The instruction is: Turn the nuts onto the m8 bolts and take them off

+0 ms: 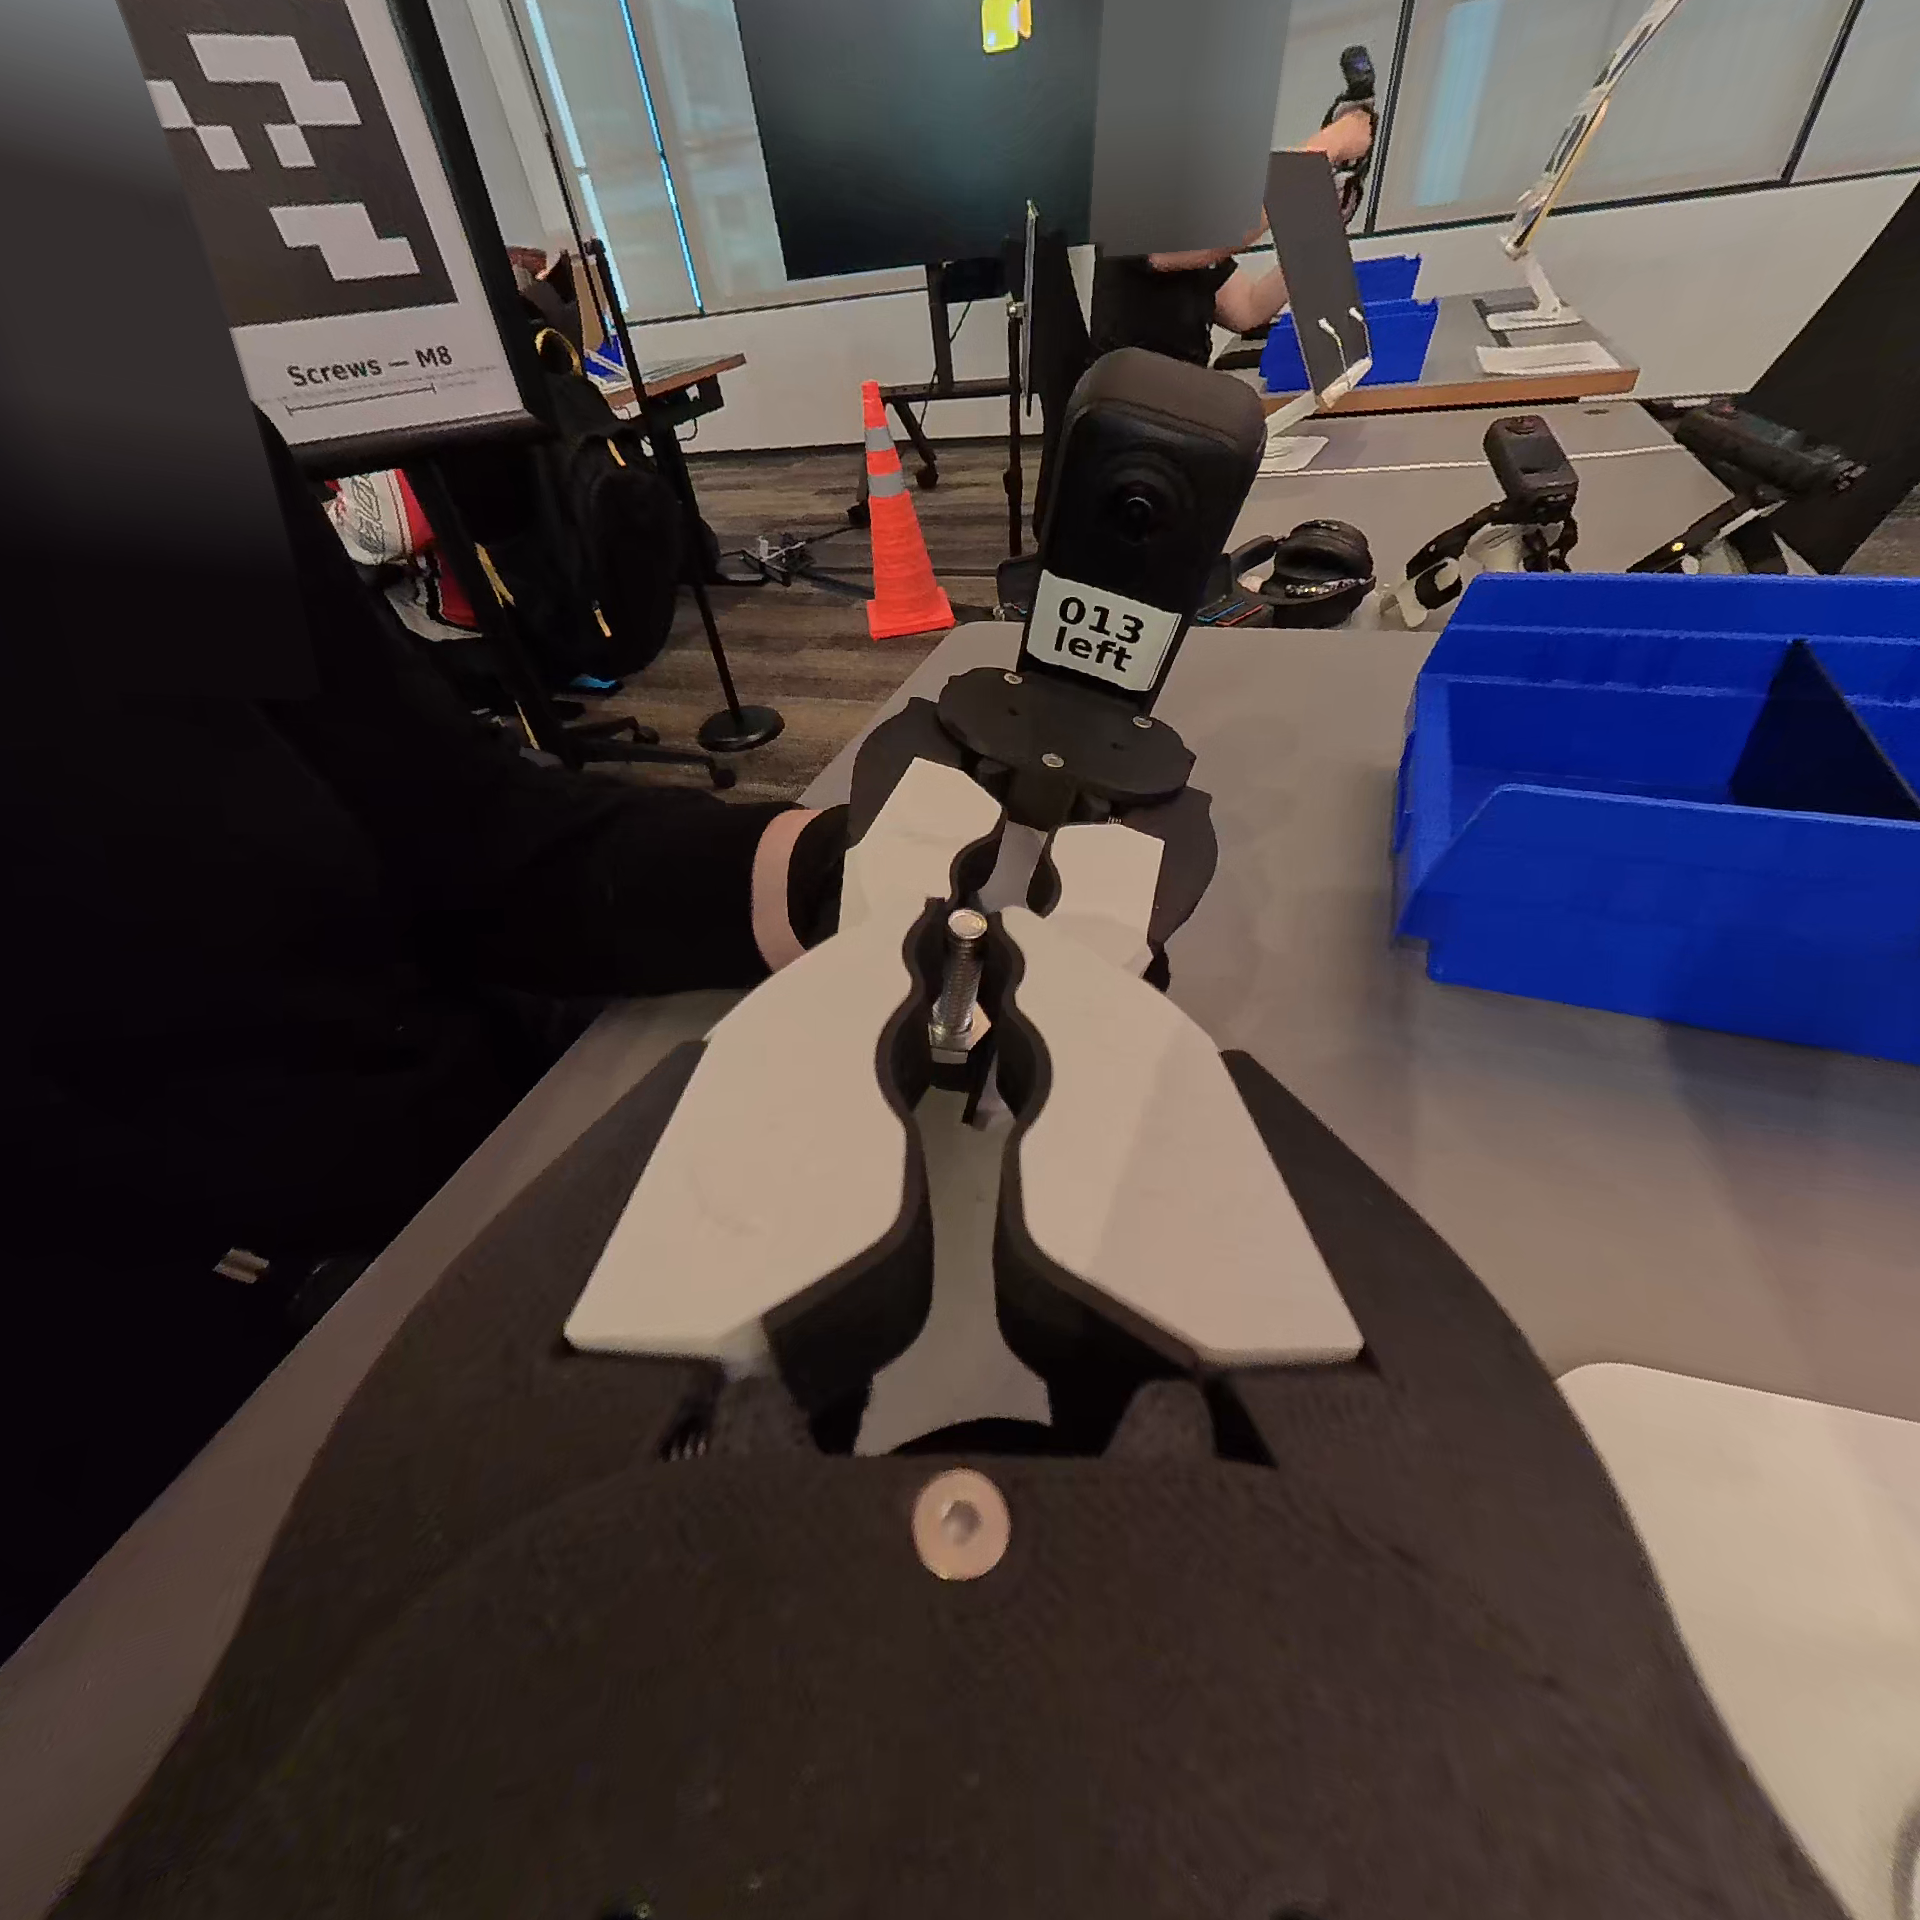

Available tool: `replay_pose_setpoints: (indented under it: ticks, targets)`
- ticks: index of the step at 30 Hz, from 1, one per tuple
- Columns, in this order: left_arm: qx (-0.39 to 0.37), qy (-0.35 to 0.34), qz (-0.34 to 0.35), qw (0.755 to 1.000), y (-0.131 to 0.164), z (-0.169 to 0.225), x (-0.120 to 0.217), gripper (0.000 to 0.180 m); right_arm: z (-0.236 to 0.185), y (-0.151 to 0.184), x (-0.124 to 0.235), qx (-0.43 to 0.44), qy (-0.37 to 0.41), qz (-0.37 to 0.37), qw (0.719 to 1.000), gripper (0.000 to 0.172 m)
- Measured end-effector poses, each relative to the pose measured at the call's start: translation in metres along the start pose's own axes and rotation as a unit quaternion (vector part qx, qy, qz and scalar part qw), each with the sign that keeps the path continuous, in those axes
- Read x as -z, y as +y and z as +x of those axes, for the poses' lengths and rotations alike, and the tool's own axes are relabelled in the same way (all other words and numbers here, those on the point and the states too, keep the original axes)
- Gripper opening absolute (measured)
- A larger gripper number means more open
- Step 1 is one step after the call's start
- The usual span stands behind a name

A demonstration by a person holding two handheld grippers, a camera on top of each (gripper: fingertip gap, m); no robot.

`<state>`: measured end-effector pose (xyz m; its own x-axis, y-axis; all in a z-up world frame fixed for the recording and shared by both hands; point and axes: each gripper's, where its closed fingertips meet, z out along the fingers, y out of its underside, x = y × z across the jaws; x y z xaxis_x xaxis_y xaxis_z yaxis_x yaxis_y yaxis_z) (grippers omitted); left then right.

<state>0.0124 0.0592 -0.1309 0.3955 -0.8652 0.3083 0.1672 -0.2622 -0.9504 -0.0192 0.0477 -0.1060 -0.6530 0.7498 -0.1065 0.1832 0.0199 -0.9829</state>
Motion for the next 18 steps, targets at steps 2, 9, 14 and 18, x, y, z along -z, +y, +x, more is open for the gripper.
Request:
replay_pose_setpoints:
  ticks: [2, 9, 14, 18]
  targets:
    - [-0.009, -0.004, 0.001, 1.0, -0.001, 0.0, 0.0, 0.016, -0.001, -0.001, 0.001, -0.002, -0.001, 0.005, 1.0, 0.007]
    - [-0.026, -0.032, -0.01, 0.999, 0.001, -0.006, 0.008, 0.015, 0.008, -0.004, 0.018, -0.003, 0.042, 0.004, 0.999, 0.033]
    - [-0.048, -0.072, -0.058, 0.995, 0.012, -0.014, 0.026, 0.016, 0.016, 0.067, 0.04, 0.021, 0.088, -0.19, 0.978, 0.033]
    - [-0.057, -0.093, -0.095, 0.99, 0.023, -0.02, 0.036, 0.015, 0.015, 0.121, 0.039, 0.033, 0.078, -0.313, 0.946, 0.033]
